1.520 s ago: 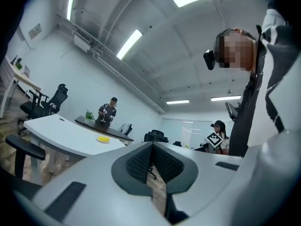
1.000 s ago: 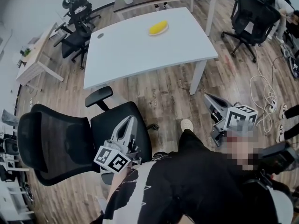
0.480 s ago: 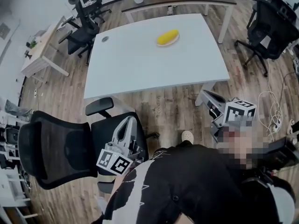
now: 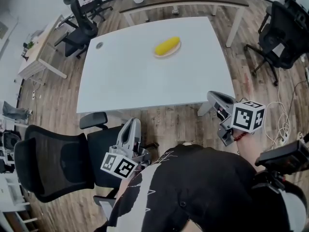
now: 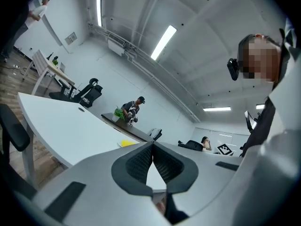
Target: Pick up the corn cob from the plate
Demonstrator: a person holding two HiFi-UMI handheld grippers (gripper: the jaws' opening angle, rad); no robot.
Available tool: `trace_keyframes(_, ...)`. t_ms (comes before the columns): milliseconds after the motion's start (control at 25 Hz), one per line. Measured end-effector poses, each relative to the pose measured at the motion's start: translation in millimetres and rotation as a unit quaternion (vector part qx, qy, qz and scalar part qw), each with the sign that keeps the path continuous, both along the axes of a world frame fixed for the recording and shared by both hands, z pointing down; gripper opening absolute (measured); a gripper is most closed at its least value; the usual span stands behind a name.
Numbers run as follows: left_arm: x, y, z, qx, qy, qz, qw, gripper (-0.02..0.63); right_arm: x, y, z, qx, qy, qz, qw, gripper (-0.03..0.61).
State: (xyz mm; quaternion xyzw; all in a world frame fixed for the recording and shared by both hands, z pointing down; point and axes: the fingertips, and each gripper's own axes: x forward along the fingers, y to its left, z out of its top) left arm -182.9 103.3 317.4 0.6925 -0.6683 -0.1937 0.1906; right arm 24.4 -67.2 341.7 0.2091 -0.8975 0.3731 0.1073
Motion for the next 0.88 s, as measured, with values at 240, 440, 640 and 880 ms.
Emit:
trace_keyframes(240, 5, -36, 5, -0.021, 0.006, 0.017, 0.9996, 0.012, -4, -23, 15, -0.026, -0.014, -0.005, 1.000, 0.015)
trace_keyframes(440, 14, -61, 10, -0.033, 0.002, 0.044, 0.9985, 0.012, -1, -32, 30, -0.047, -0.018, 0.006, 0.999, 0.015)
trace_keyframes(640, 17, -85, 17, -0.038, 0.002, 0.063, 0.9973, 0.012, 3, -41, 36, -0.059, -0.004, 0.020, 0.998, 0.015)
trace_keyframes(880, 22, -124, 26, -0.045, -0.001, 0.101, 0.9939, 0.012, 7, -72, 45, -0.054, -0.013, 0.035, 0.998, 0.015)
